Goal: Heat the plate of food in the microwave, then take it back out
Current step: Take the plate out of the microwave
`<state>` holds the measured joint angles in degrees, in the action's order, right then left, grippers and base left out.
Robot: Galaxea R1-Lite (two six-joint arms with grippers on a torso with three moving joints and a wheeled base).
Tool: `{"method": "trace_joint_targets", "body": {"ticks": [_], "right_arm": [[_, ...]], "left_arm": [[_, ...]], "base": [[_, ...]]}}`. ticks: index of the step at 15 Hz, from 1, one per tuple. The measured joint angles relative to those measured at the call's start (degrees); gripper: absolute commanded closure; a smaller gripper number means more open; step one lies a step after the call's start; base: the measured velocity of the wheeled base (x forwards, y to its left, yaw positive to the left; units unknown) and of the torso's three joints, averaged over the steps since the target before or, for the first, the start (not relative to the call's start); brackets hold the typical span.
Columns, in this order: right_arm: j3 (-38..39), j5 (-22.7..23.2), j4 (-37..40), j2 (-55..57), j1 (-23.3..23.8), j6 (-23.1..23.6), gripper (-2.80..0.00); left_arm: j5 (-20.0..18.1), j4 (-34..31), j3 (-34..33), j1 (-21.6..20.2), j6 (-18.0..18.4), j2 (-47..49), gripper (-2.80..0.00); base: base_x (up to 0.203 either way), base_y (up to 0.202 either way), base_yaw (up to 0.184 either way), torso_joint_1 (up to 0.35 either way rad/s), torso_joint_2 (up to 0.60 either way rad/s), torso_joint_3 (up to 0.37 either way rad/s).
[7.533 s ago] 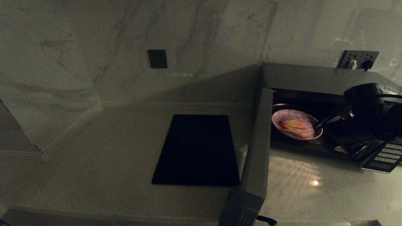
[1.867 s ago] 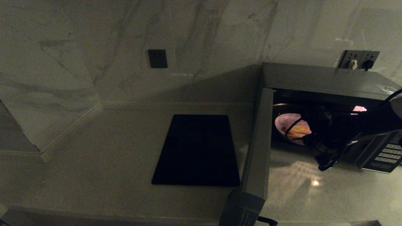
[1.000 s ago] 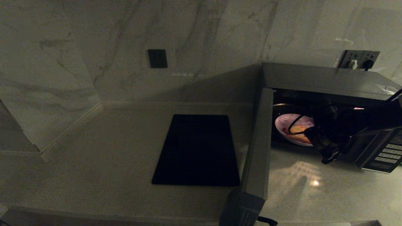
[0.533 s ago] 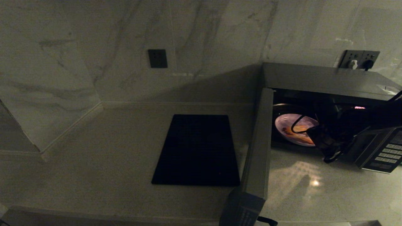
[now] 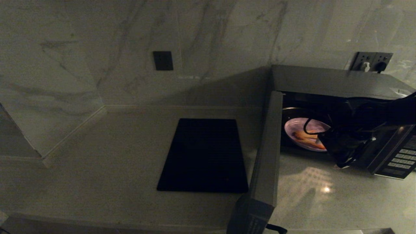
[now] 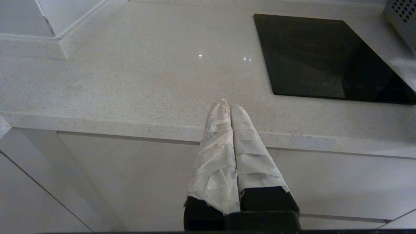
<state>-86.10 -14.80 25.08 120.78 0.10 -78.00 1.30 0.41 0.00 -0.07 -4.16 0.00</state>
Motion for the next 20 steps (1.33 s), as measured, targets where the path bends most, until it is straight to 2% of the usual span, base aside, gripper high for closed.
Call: {"method": "trace_joint_targets", "body": {"ticks": [3,16,17,20], "right_arm": [[-0.63,2.43,0.09,0.0,0.06,-0.34,-2.8],[-0.65,3.03,-0.17,1.89,1.13,-1.46,-2.8],[-0.77,3.1,-0.17,1.97,1.11,-1.46,0.0],[-0.87,3.06,-0.17,2.15,1.13,-1.39,0.0]], "left_arm": [[-0.02,0.0,0.0,0.0,-0.01,0.0,0.0],[-0.01,0.0,0.0,0.0,-0.05,0.0,0.0],[0.0,0.0,0.0,0.0,-0.02,0.0,0.0],[0.0,0.0,0.0,0.0,-0.05,0.0,0.0]], "base": [[0.0,0.0,0.0,0.0,0.0,0.0],[0.0,0.0,0.0,0.0,0.0,0.0],[0.0,0.0,0.0,0.0,0.0,0.0],[0.0,0.0,0.0,0.0,0.0,0.0]]}}
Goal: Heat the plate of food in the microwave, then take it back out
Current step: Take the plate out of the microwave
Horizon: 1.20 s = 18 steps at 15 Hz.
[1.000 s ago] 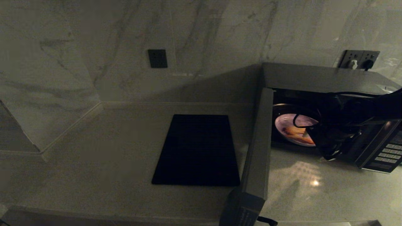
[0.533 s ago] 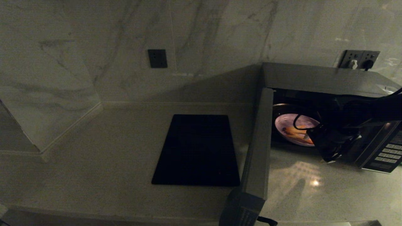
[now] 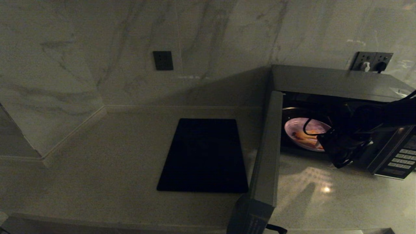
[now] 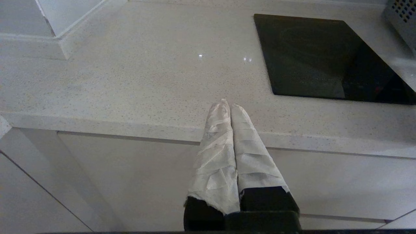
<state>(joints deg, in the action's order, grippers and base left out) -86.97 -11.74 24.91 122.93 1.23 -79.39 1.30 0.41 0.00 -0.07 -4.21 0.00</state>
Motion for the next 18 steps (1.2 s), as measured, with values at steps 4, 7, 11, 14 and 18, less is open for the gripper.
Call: {"method": "trace_joint_targets", "body": {"ticks": [4,7,11,14,18], "right_arm": [[0.0,-0.16,-0.11,-0.09,0.0,0.34,0.0],[-0.18,-0.23,-1.49,-0.38,0.0,0.45,0.0],[-0.1,-0.33,-1.38,-0.74,0.0,0.54,0.0],[0.02,-0.41,-1.38,-0.97,0.0,0.54,0.0],[1.02,-0.55,-1.01,-1.93,0.0,0.5,0.0]], "left_arm": [[-0.01,0.0,0.0,0.0,0.02,0.0,0.0],[-0.01,0.0,0.0,-0.03,0.05,0.0,0.0],[0.0,0.0,0.0,0.0,0.04,0.0,0.0],[-0.04,0.0,0.0,0.0,0.02,0.0,0.0],[-0.03,0.0,0.0,0.0,0.02,0.0,0.0]], "base": [[0.0,0.0,0.0,0.0,0.0,0.0],[0.0,0.0,0.0,0.0,0.0,0.0],[0.0,0.0,0.0,0.0,0.0,0.0],[0.0,0.0,0.0,0.0,0.0,0.0],[0.0,0.0,0.0,0.0,0.0,0.0]]}}
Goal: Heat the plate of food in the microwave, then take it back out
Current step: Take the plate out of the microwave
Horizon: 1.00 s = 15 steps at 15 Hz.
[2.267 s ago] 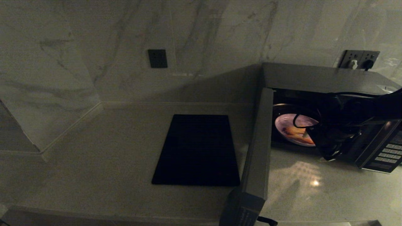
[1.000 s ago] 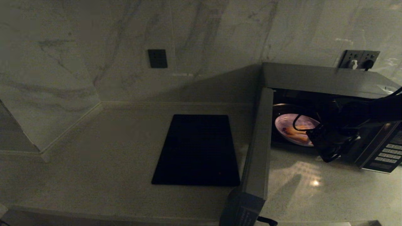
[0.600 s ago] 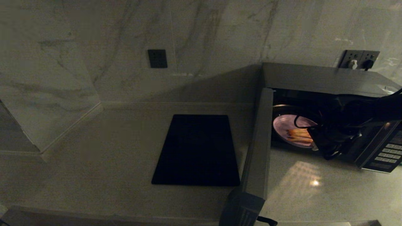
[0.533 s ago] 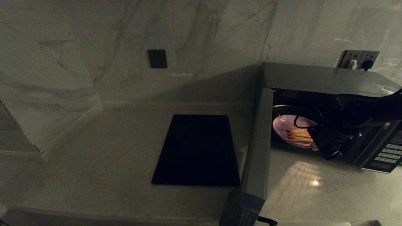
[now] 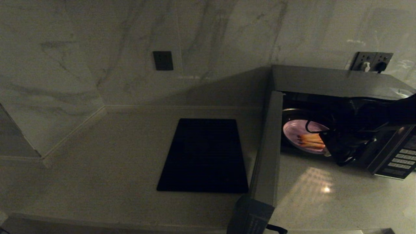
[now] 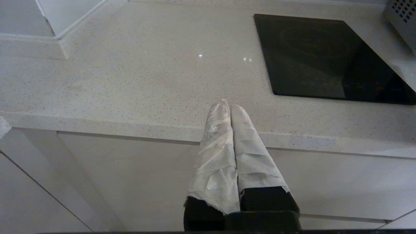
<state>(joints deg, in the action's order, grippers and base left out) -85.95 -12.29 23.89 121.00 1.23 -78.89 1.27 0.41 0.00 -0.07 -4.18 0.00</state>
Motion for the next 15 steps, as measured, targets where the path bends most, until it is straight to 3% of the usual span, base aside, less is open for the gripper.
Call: {"method": "trace_joint_targets", "body": {"ticks": [7,15], "right_arm": [[3.85,-0.05,-0.15,-4.39,-0.02,-0.02,0.0],[17.44,0.16,-1.69,-12.79,-0.11,0.62,0.0]], "left_arm": [[0.02,-0.01,0.0,0.0,0.0,0.0,0.0],[0.0,0.02,0.0,0.0,0.0,0.0,0.0]], "base": [[0.0,0.0,0.0,0.0,0.0,0.0],[0.0,0.0,0.0,0.0,0.0,0.0]]}}
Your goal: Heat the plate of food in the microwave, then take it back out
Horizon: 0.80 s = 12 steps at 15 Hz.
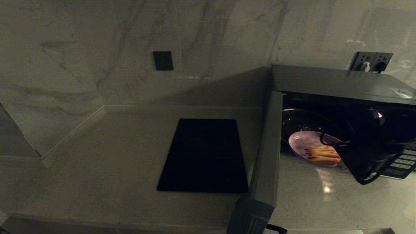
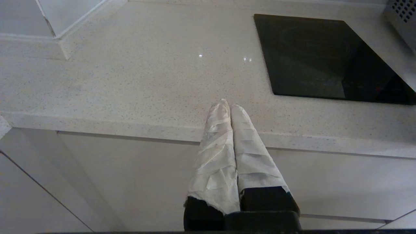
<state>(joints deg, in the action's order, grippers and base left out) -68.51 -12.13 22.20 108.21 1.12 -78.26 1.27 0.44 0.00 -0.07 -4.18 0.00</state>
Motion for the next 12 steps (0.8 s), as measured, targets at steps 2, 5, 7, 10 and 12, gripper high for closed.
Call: {"method": "trace_joint_targets", "body": {"ticks": [2,5,7,10,12], "right_arm": [[5.18,-0.01,-2.38,-3.65,-0.02,0.99,0.0],[11.37,-0.13,-3.27,-9.57,-0.05,1.61,0.0],[14.72,-0.34,-3.19,-13.56,0.09,1.85,0.0],[18.43,-1.56,-2.26,-18.46,0.55,1.86,0.0],[20.8,-2.85,-2.13,-20.62,0.89,1.61,0.0]], "left_arm": [[0.02,-0.04,0.0,0.0,0.0,0.0,0.0],[0.0,-0.03,0.0,0.0,0.0,0.0,0.0],[0.02,0.0,0.0,0.0,0.0,0.0,0.0],[0.02,-0.03,0.0,0.0,0.0,0.0,0.0],[0.02,-0.01,0.0,0.0,0.0,0.0,0.0]], "base": [[0.0,0.0,0.0,0.0,0.0,0.0],[0.0,0.0,0.0,0.0,0.0,0.0],[0.0,0.0,0.0,0.0,0.0,0.0],[0.0,0.0,0.0,0.0,0.0,0.0],[0.0,0.0,0.0,0.0,0.0,0.0]]}}
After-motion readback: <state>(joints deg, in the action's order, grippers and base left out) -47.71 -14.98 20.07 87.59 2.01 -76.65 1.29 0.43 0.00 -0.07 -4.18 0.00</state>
